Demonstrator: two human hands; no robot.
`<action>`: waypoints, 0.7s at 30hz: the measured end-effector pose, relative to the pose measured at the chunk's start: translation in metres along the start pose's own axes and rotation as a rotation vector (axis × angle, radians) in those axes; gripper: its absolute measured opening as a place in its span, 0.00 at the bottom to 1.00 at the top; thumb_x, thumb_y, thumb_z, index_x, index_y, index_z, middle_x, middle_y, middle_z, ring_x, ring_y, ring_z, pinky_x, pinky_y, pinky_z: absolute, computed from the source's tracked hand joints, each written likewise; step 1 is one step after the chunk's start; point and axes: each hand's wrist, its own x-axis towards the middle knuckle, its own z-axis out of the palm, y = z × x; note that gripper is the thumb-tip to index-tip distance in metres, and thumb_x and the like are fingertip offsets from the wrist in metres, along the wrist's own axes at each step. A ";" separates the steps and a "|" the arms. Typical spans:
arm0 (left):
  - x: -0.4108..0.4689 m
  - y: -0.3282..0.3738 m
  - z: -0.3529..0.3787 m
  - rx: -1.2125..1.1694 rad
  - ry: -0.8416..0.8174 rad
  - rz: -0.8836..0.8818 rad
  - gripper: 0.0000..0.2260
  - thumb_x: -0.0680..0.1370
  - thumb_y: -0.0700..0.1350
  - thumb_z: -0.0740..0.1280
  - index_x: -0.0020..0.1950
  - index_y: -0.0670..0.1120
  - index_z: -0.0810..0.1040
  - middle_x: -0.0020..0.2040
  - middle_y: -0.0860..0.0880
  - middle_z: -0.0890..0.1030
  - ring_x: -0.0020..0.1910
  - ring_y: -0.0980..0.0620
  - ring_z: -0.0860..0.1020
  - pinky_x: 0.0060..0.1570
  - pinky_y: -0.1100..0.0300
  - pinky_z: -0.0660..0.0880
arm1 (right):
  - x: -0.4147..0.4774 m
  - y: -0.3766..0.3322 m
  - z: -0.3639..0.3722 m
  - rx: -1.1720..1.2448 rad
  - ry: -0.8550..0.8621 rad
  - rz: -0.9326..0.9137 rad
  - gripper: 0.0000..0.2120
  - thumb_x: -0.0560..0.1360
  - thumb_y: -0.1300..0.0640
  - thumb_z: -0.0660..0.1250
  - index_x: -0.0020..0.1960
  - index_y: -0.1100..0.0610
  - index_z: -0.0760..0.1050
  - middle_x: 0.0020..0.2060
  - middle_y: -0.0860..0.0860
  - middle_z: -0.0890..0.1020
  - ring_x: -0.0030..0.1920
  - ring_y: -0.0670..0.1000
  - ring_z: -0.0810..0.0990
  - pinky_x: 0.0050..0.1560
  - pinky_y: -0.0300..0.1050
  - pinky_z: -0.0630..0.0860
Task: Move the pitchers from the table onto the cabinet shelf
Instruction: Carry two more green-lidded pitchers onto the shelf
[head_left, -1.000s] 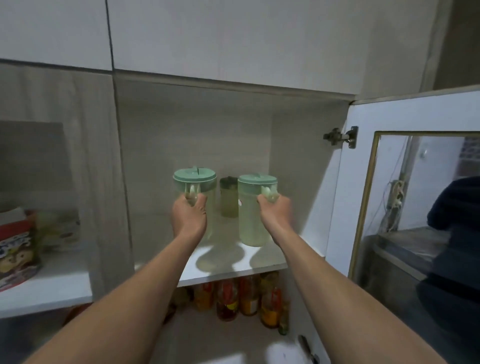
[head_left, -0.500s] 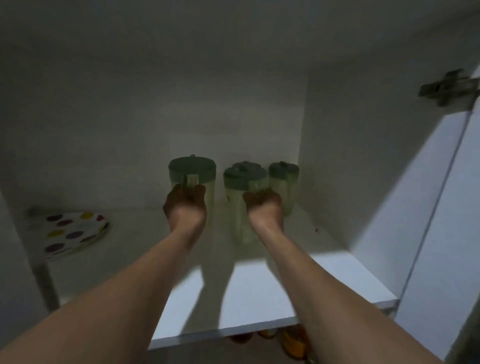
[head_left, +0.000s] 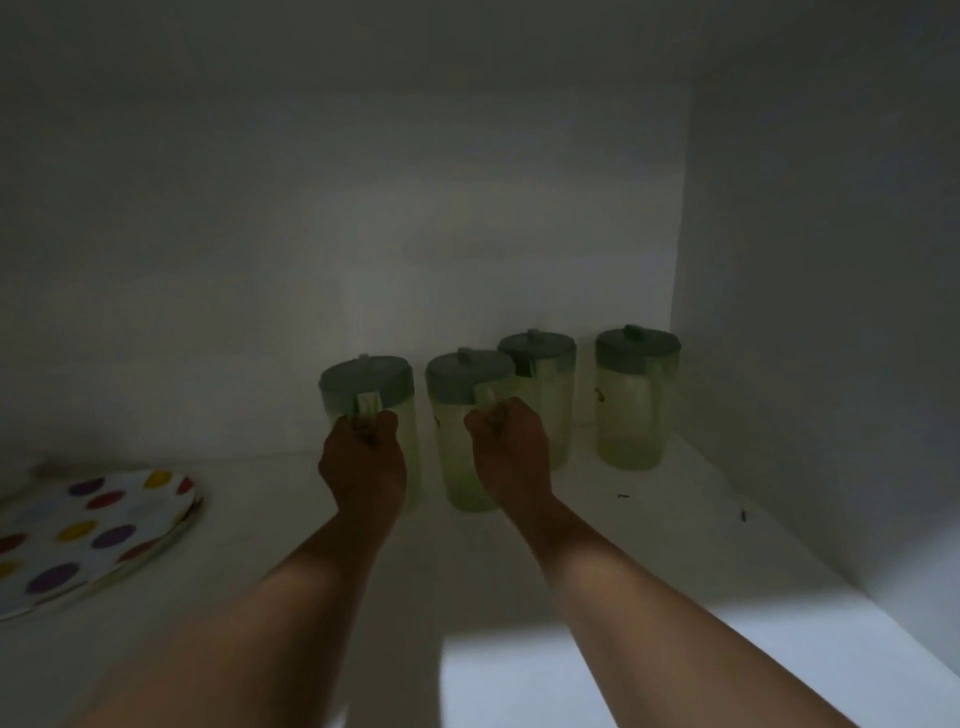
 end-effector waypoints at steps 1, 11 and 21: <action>0.004 -0.001 0.004 0.004 -0.003 -0.003 0.13 0.78 0.48 0.66 0.48 0.37 0.78 0.45 0.37 0.81 0.46 0.38 0.80 0.50 0.48 0.77 | 0.003 0.001 0.004 0.007 -0.002 -0.003 0.10 0.78 0.57 0.68 0.42 0.60 0.70 0.32 0.48 0.72 0.36 0.48 0.73 0.29 0.34 0.63; 0.041 -0.015 0.020 0.010 -0.031 -0.004 0.12 0.77 0.50 0.66 0.47 0.40 0.78 0.43 0.38 0.83 0.44 0.38 0.82 0.50 0.44 0.79 | 0.037 0.008 0.030 0.076 -0.089 0.060 0.10 0.78 0.57 0.66 0.41 0.59 0.70 0.32 0.49 0.73 0.32 0.43 0.70 0.28 0.32 0.63; 0.045 -0.012 0.017 0.087 -0.069 -0.104 0.23 0.77 0.56 0.67 0.61 0.41 0.68 0.57 0.38 0.78 0.57 0.36 0.77 0.57 0.44 0.75 | 0.037 -0.003 0.031 -0.103 -0.151 0.129 0.22 0.78 0.45 0.67 0.60 0.62 0.72 0.51 0.55 0.80 0.50 0.54 0.79 0.44 0.41 0.74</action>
